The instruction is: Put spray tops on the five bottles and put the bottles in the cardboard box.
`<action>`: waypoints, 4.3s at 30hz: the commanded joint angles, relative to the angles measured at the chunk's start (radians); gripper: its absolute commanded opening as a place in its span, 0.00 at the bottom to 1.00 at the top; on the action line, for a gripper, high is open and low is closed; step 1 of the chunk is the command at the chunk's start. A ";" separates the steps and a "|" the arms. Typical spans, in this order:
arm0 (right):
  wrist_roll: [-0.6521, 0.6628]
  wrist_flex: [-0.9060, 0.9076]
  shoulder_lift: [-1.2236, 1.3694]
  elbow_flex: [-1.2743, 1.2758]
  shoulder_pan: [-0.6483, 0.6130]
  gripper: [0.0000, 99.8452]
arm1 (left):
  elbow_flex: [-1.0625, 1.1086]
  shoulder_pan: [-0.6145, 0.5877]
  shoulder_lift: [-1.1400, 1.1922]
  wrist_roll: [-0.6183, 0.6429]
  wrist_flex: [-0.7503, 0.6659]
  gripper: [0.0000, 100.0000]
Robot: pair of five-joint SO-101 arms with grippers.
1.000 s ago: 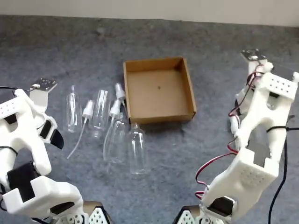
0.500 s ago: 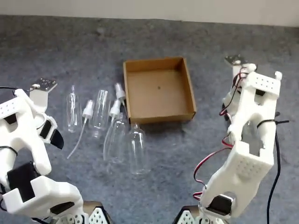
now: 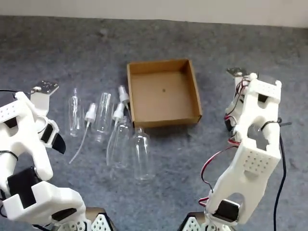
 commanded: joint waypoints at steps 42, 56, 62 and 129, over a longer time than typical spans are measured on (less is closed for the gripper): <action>-0.784 -0.203 -0.550 0.625 -0.647 0.28 | -0.461 0.812 -0.002 0.471 0.279 0.12; 0.037 0.136 -0.676 0.274 -0.039 0.27 | -0.338 1.127 0.012 0.789 0.025 0.12; 0.115 0.081 -0.561 0.188 0.163 0.27 | -0.140 1.187 0.010 0.936 -0.259 0.12; -0.017 -0.036 -0.717 0.321 -0.059 0.00 | -0.142 1.118 -0.506 0.787 -0.184 0.00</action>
